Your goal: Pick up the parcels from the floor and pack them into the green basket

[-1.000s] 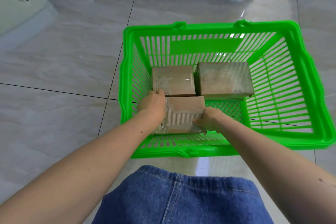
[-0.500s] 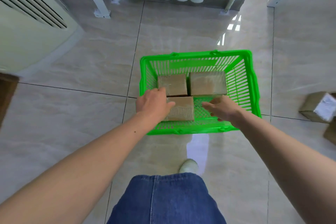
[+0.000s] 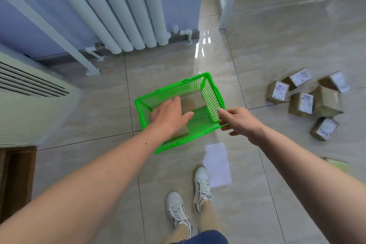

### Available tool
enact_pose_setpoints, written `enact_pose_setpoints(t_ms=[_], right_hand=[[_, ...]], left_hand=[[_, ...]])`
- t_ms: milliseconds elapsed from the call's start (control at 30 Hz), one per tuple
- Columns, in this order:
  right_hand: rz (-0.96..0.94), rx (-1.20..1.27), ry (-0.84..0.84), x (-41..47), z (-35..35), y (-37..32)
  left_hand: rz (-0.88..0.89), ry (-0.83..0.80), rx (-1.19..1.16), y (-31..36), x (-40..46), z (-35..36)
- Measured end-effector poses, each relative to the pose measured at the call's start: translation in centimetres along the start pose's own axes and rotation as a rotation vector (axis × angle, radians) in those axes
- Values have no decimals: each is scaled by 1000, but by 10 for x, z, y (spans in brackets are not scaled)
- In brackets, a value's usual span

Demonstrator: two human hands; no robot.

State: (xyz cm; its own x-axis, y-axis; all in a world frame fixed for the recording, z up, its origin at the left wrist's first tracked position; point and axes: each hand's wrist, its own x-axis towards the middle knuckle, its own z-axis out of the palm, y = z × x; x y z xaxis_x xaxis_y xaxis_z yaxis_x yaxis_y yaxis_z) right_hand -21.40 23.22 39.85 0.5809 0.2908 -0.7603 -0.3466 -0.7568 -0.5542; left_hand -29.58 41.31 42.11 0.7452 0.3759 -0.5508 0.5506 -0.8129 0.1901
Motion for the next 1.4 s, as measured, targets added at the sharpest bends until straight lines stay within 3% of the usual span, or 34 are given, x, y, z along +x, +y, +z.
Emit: enact_pose_setpoints(t_ms=[267, 567, 767, 1033, 1400], right_hand=[[48, 165, 151, -68, -111, 36], [88, 255, 277, -82, -247, 115], [128, 305, 330, -86, -341, 164], [224, 410, 482, -67, -438, 213], [294, 525, 595, 7, -540, 243]], left_hand=[[146, 7, 1, 120, -21, -24], [212, -64, -66, 276, -1, -9], [217, -193, -277, 390, 15, 3], [246, -257, -336, 493, 56, 16], [296, -265, -242, 609, 151, 16]])
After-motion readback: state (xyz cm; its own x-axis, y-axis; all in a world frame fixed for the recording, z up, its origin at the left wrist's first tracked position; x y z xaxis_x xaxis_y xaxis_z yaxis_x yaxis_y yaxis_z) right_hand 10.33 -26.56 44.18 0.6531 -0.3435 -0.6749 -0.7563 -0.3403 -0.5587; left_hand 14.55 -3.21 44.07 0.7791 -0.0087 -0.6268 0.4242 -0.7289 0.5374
